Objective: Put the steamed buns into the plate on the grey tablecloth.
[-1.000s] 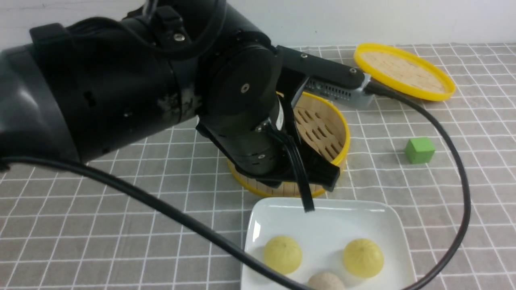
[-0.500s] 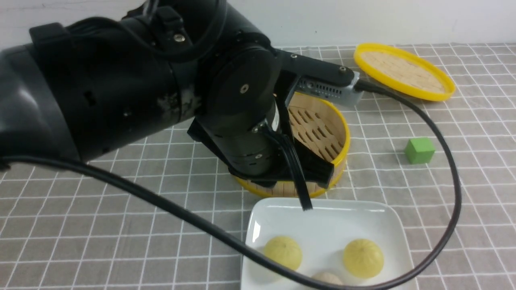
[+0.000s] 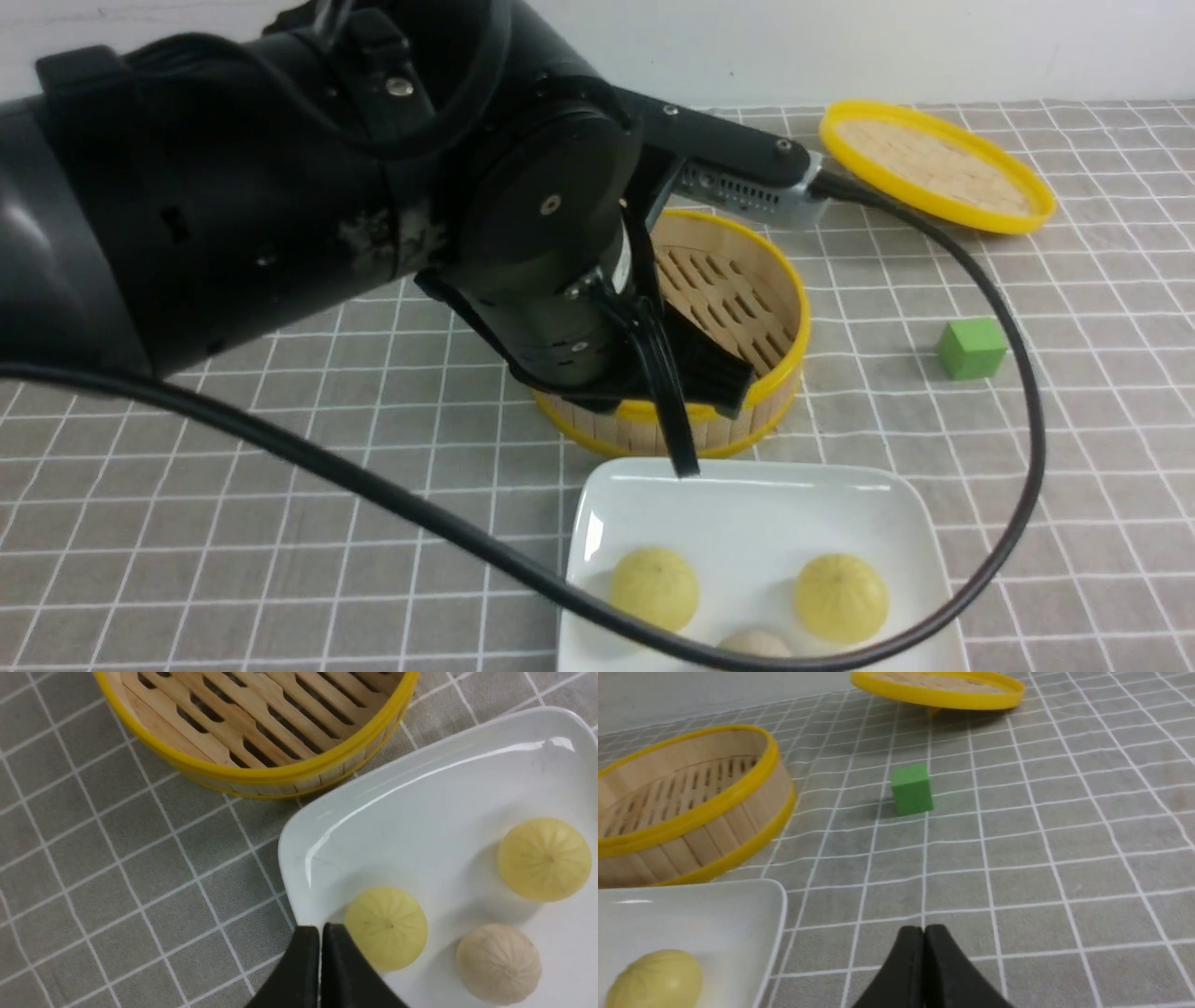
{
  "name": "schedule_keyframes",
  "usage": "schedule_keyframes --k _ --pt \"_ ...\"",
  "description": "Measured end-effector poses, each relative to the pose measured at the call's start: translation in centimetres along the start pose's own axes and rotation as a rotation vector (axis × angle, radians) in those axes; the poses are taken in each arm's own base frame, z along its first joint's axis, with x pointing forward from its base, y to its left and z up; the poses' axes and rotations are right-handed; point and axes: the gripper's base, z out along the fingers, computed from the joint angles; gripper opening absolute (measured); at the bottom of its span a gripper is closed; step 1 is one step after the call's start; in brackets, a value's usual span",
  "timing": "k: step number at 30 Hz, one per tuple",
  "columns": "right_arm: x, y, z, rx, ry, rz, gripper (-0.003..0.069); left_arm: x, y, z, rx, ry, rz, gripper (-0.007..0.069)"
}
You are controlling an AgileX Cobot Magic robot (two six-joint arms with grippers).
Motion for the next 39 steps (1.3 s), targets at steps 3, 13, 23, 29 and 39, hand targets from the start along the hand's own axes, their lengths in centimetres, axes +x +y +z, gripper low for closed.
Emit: schedule_keyframes --k 3,13,23,29,39 --pt "0.2 -0.2 0.0 0.024 0.003 0.005 0.0011 -0.1 0.6 -1.4 -0.018 -0.034 0.006 0.0029" --pt "0.4 -0.3 0.0 0.050 0.040 0.010 0.0016 3.2 6.1 -11.1 -0.176 -0.172 -0.008 0.0029" --pt "0.4 -0.3 -0.1 0.053 0.050 0.010 0.0025 14.6 9.1 -12.9 -0.025 -0.206 -0.114 0.0030" --pt "0.4 -0.3 -0.1 0.053 0.051 0.010 0.0033 19.6 8.4 -10.7 0.255 -0.441 -0.204 0.0030" --pt "0.4 -0.3 -0.1 0.054 0.052 0.010 0.0046 21.0 7.1 -7.6 0.462 -0.632 -0.312 0.0039"
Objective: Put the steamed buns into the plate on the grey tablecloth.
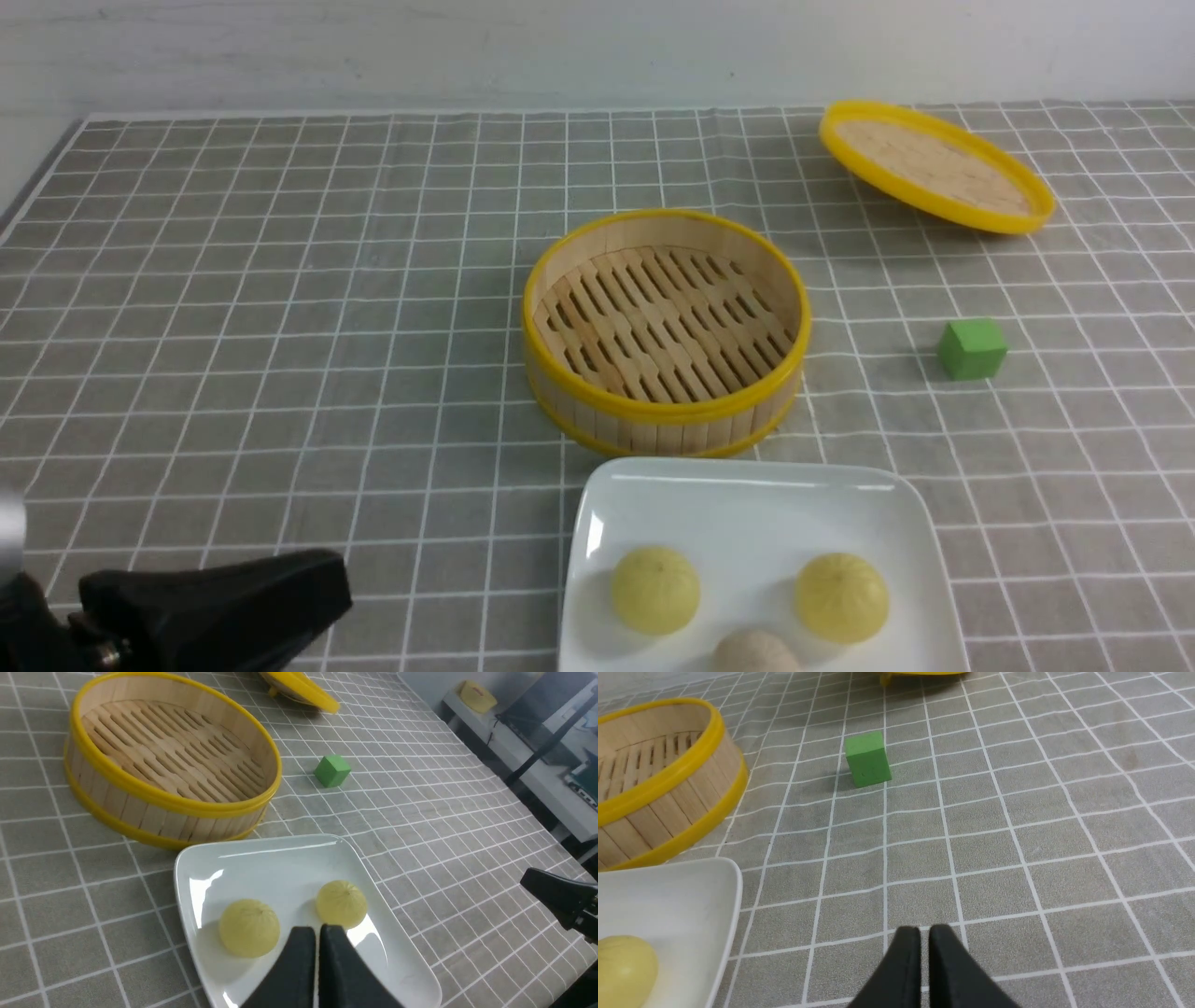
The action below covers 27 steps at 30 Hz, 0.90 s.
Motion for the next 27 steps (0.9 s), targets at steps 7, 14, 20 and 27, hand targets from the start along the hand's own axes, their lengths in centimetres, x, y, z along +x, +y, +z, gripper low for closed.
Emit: schedule_keyframes --k 7,14,20,27 --pt "0.0 0.0 0.0 0.000 0.000 0.000 0.0053 0.8 0.4 0.3 -0.018 0.027 0.002 0.0044" --pt "0.0 0.0 0.0 0.000 0.000 0.000 0.0057 0.7 0.5 0.3 -0.025 0.023 0.021 0.0050" --pt "0.0 0.0 0.0 0.000 0.000 0.000 0.0066 0.5 0.7 0.2 -0.047 -0.002 0.111 0.0054" --pt "0.0 0.0 0.0 0.000 0.000 0.000 0.0078 0.0 1.0 -1.2 -0.060 -0.107 0.253 0.0055"
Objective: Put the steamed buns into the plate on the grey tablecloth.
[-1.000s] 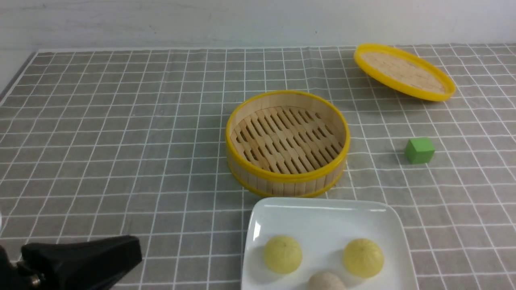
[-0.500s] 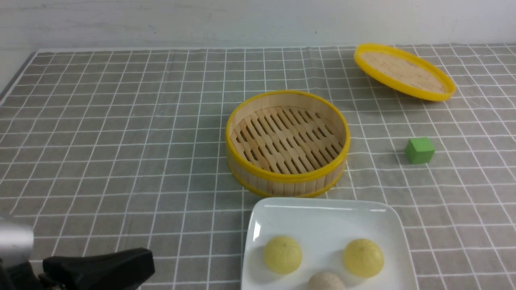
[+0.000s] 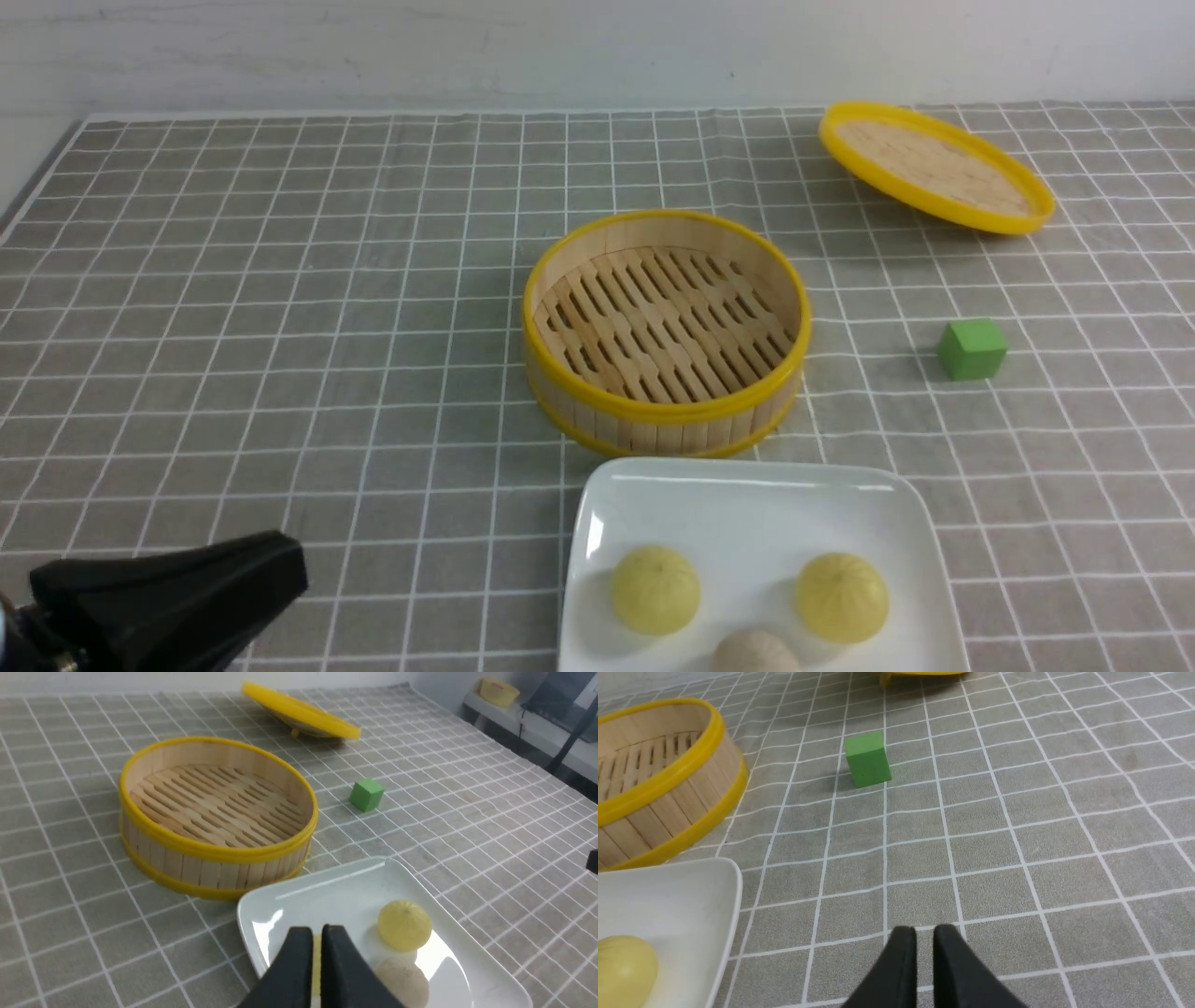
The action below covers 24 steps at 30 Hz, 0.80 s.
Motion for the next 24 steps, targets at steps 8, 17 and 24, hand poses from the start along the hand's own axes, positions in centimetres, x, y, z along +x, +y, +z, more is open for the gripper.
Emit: schedule_keyframes --k 8,17,24 --pt "0.0 0.0 0.0 0.000 0.000 0.000 0.0087 3.8 3.5 0.0 -0.335 -0.067 0.131 0.0067" --pt "0.0 0.0 0.0 0.000 0.000 0.000 0.0100 9.6 6.1 -1.9 -0.713 -0.109 0.114 0.0073" --pt "0.0 0.0 0.0 0.000 0.000 0.000 0.0108 11.5 6.9 -2.5 -0.866 -0.055 0.020 0.0085"
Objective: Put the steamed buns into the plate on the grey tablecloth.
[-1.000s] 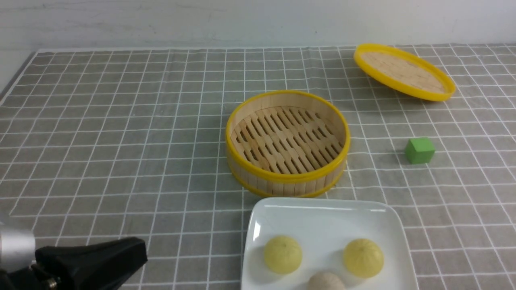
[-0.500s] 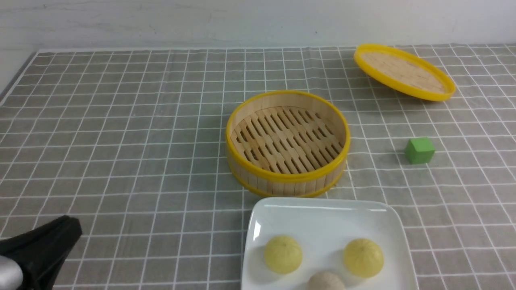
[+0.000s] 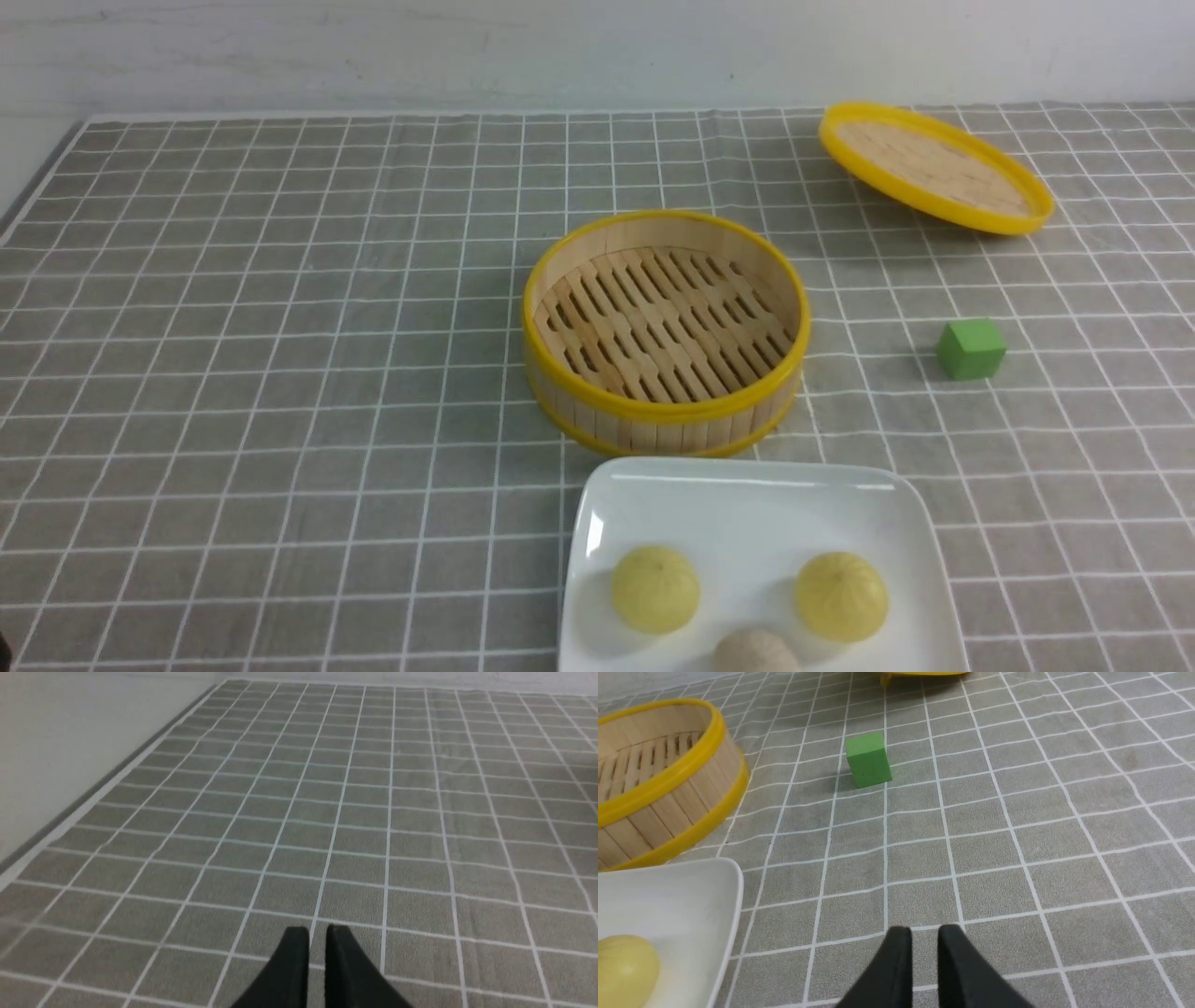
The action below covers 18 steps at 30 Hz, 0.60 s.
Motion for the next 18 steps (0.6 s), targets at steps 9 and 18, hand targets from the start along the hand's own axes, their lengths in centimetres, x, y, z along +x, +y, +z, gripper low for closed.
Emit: schedule_keyframes --k 9,18 --pt "0.00 0.00 0.00 0.000 0.000 0.000 0.0113 0.55 -0.06 -0.03 0.024 0.065 0.009 0.0092" --pt "0.00 0.00 0.00 0.001 0.000 0.000 0.0117 0.56 -0.06 -0.03 0.024 0.066 0.009 0.0100"
